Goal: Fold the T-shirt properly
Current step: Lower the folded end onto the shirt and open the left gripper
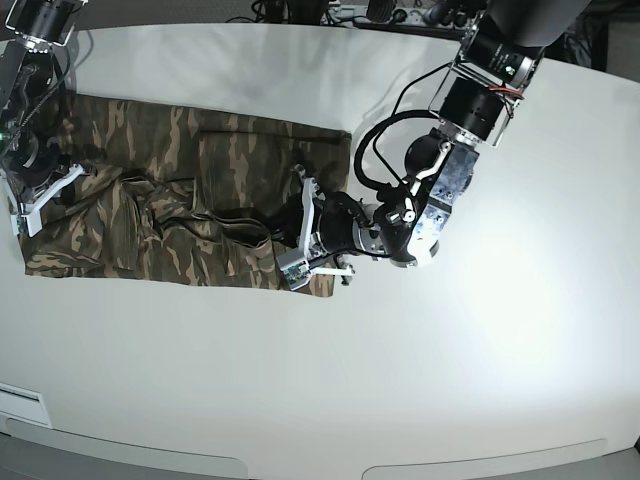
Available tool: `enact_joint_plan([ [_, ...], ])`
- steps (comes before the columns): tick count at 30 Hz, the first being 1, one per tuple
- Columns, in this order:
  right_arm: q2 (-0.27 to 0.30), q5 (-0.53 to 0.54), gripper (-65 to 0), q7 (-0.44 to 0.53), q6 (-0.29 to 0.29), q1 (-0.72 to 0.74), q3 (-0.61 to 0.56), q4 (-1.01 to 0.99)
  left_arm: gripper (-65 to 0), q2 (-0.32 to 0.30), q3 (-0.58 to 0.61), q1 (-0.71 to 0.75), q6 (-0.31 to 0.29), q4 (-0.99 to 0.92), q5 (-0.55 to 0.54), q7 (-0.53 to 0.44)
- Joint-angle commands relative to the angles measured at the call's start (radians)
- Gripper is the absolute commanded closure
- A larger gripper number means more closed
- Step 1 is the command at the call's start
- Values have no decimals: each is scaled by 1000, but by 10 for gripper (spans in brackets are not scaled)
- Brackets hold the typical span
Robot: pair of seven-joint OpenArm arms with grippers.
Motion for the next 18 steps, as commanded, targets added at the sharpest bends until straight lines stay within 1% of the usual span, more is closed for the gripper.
enact_joint_plan([
  [1,17,3,0,0,0,10,6,15,0,28,-3,-29,-6,-10,3,-68],
  [4,17,15,0,0,0,10,6,15,0,64,-4,-43,2,-45,50,-154],
  [8,17,18,0,0,0,10,6,15,0,101,-6,-72,104,-39,64,-240],
  [10,17,18,0,-1,0,10,6,15,0,121,-14,-88,146,-39,65,-251],
  [12,17,18,0,-3,0,10,6,15,0,137,-23,-106,161,-39,64,-238],
  [13,17,18,0,-3,0,10,6,15,0,141,-26,-117,160,-38,63,-206],
  [14,17,18,0,0,0,10,6,15,0,145,-28,-128,145,-35,53,-152],
  [15,17,18,0,0,0,10,6,15,0,145,-28,-138,115,-29,31,-82],
  [16,17,18,0,-1,0,10,6,15,0,145,-28,-148,79,-18,-1,-2],
  [18,17,18,0,-1,0,10,6,15,0,145,-28,-160,7,9,-79,194],
])
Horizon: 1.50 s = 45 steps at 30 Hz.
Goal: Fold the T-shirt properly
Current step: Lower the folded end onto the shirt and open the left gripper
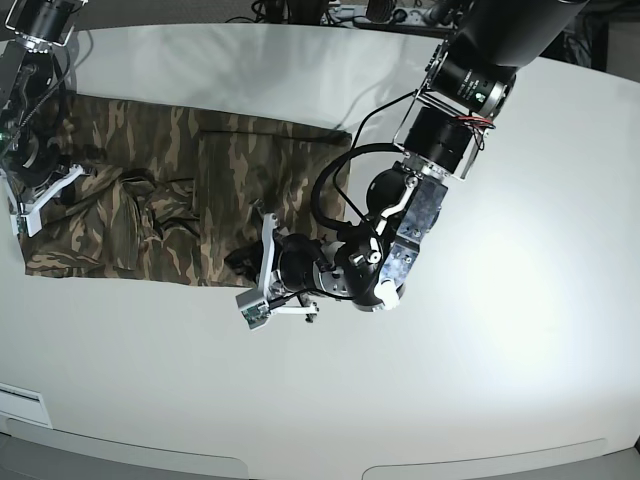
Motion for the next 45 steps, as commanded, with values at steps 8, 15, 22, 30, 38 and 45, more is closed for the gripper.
enact_joint_plan([
  [8,17,8,0,2,0,10,6,15,0,-12,-3,-14,13,54,-106,163],
  [15,18,8,0,-7,0,10,6,15,0,-11,-2,50,57,54,-43,137],
  [22,18,38,0,-5,8,11,6,15,0,-11,23,126,126,44,115,50],
  [30,37,77,0,-14,24,40,7,59,0,-23,32,168,136,-55,192,-1],
  [38,144,-130,-443,-4,-181,109,8,116,0,-101,32,178,136,-56,192,10],
  [45,181,-173,-469,20,-257,109,8,-60,0,-179,32,178,135,-56,177,6],
])
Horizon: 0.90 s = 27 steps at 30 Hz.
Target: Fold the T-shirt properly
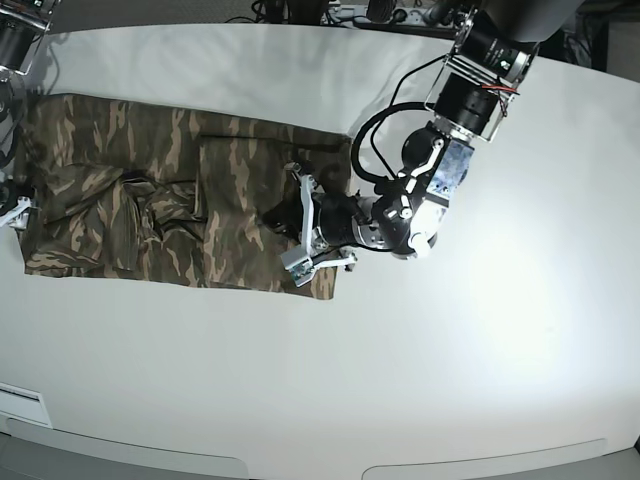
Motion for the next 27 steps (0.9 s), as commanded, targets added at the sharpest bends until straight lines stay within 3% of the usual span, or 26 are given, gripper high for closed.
enact_joint_plan([
  [1,26,-2,-469,23,-3,11,8,-25,0,-36,2,6,40,-18,145,158],
  [8,26,106,-469,32,7,11,63,-232,0,-64,2,6,40,-18,146,158],
  [15,25,290,-469,-104,139,5,239,-239,0,-64,2,5,40,-18,145,146],
  [18,23,396,-469,-132,179,-26,249,-239,0,-64,2,6,40,-17,145,146],
  [27,-29,543,-469,-151,293,-72,249,-239,0,-64,2,6,39,-17,118,147],
])
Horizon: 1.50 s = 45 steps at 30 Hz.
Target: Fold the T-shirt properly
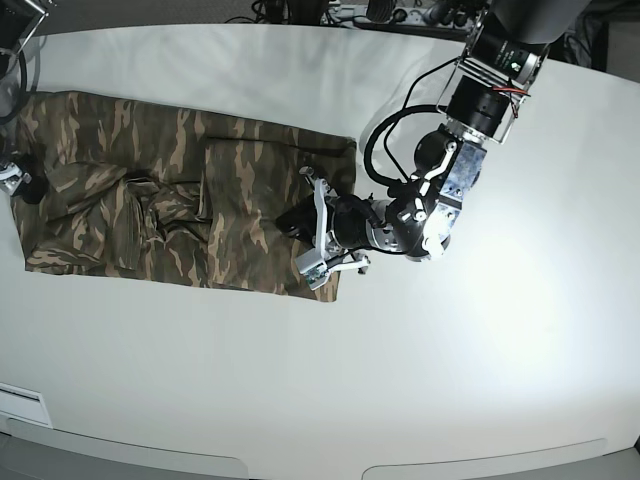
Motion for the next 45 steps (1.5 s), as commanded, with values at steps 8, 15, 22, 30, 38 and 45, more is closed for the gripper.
enact_joint_plan([
  [8,-41,222,-467,-141,103,-1,-8,8,0,-30,3,8,40,-18,139,150],
  [15,-56,314,-467,-175,140,3,-76,8,0,-30,3,8,40,-18,139,150],
  [22,-57,306,-441,-99,140,23,-85,8,0,-30,3,8,40,-18,136,151],
  [30,-93,280,-306,-97,140,74,-85,8,0,-24,3,8,40,-18,116,151],
  [38,-111,279,-45,-75,140,88,-92,8,0,-11,3,2,40,-13,111,150],
  [45,-97,277,0,-75,140,88,-92,9,0,-11,-5,-76,41,72,-51,228],
])
